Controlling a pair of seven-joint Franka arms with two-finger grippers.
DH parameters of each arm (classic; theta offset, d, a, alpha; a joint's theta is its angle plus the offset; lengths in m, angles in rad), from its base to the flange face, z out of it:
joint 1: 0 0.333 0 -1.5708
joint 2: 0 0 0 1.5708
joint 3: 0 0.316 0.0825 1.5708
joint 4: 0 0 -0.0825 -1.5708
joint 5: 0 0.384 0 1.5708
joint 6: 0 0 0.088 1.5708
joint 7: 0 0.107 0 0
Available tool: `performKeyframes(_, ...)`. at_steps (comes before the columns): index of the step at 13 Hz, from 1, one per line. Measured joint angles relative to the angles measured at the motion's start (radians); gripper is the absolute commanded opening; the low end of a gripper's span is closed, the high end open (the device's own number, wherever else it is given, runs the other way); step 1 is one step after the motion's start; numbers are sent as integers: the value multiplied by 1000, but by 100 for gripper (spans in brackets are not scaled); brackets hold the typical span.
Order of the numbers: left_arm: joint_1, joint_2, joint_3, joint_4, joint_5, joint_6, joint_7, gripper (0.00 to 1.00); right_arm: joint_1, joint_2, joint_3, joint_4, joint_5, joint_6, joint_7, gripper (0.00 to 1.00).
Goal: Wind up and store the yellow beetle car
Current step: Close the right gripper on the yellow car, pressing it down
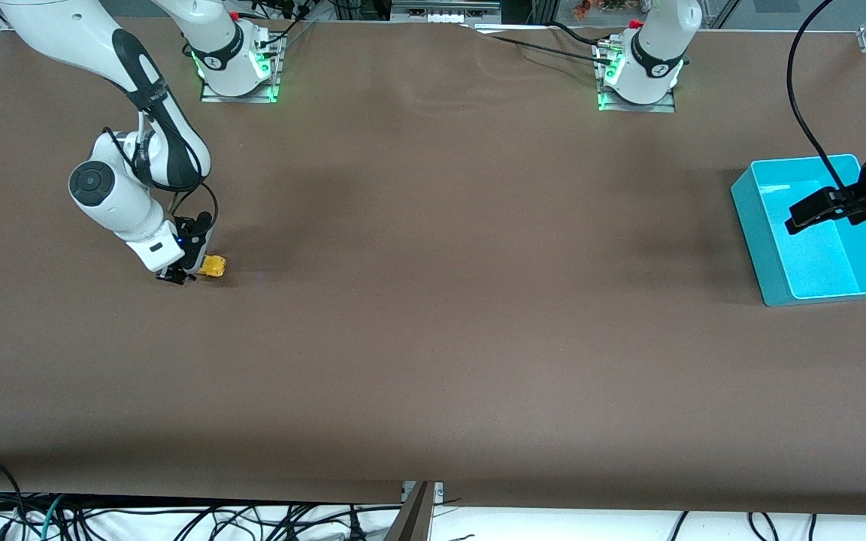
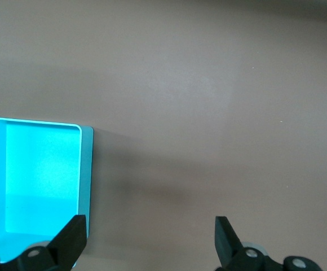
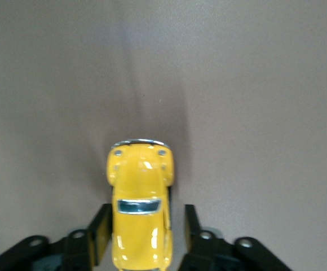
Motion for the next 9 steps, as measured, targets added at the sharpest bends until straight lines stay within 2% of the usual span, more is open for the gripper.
performKeyframes(1, 0, 0, 0, 0, 0, 0, 0, 100, 0, -4, 0, 0, 0, -1, -10, 26)
performKeyframes(3, 2, 0, 0, 0, 0, 0, 0, 100, 0, -4, 0, 0, 0, 1, -34, 22)
performKeyframes(9, 3, 0, 0, 0, 0, 0, 0, 100, 14, -4, 18, 0, 0, 10, -63, 22)
